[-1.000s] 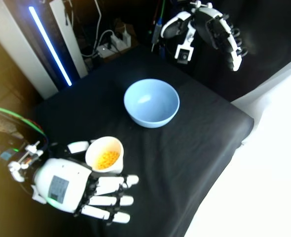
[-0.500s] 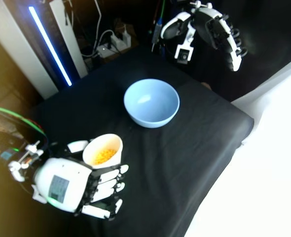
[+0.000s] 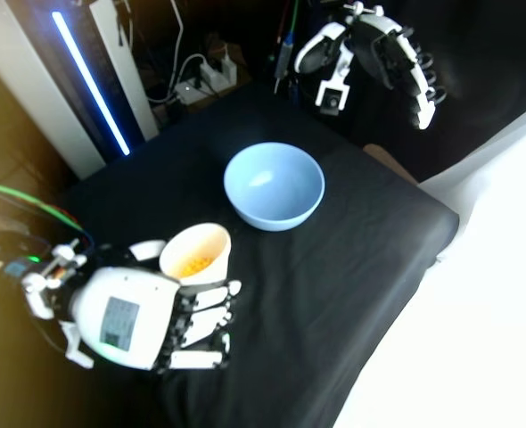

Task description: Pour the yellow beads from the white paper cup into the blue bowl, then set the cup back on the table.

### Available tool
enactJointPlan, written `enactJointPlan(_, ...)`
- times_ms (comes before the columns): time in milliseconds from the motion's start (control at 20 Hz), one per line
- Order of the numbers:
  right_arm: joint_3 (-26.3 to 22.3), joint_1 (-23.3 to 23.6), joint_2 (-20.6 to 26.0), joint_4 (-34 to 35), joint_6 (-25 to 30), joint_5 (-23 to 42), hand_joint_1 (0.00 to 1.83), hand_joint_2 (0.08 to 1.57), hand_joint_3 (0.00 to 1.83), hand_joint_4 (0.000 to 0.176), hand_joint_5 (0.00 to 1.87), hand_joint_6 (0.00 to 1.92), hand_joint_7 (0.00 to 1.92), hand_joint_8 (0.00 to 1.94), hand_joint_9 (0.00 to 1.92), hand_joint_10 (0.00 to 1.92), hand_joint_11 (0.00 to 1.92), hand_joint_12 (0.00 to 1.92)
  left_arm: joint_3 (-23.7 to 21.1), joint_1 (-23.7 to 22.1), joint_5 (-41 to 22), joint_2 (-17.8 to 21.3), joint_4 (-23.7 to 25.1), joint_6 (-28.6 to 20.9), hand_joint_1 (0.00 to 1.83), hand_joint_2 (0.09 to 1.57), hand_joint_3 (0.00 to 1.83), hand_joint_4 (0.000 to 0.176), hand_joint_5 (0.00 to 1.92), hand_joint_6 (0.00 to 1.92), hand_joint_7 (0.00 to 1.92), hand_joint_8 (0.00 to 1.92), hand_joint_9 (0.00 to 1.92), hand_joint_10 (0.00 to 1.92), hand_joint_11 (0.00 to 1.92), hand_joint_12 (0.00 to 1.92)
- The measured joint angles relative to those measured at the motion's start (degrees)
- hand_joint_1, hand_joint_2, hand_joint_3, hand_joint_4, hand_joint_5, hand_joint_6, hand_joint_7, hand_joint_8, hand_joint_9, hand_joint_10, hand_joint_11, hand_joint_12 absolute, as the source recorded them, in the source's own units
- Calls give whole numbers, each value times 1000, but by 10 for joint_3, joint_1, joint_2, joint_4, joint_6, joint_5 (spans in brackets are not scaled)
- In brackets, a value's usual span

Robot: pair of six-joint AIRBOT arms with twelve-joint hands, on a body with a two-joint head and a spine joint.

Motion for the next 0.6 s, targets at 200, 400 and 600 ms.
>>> enactJointPlan(200,0,47,3,-58,0,-13,1294,1035,0,0,1171,450,1235,747,1089,812,808,1353,0,0,0,0,0,0,679,768,0,0,259,4,311,1,321,1,0,721)
enactJointPlan(400,0,112,3,-144,0,-49,1292,1043,3,0,1026,750,1291,602,1362,71,798,983,0,0,0,0,1,0,691,771,0,0,260,1,305,1,314,0,3,698)
enactJointPlan(600,3,125,3,-171,1,-70,1277,1091,2,0,903,927,1188,796,1265,19,510,1008,5,0,1,-5,2,0,688,771,0,0,249,0,293,0,320,2,14,698)
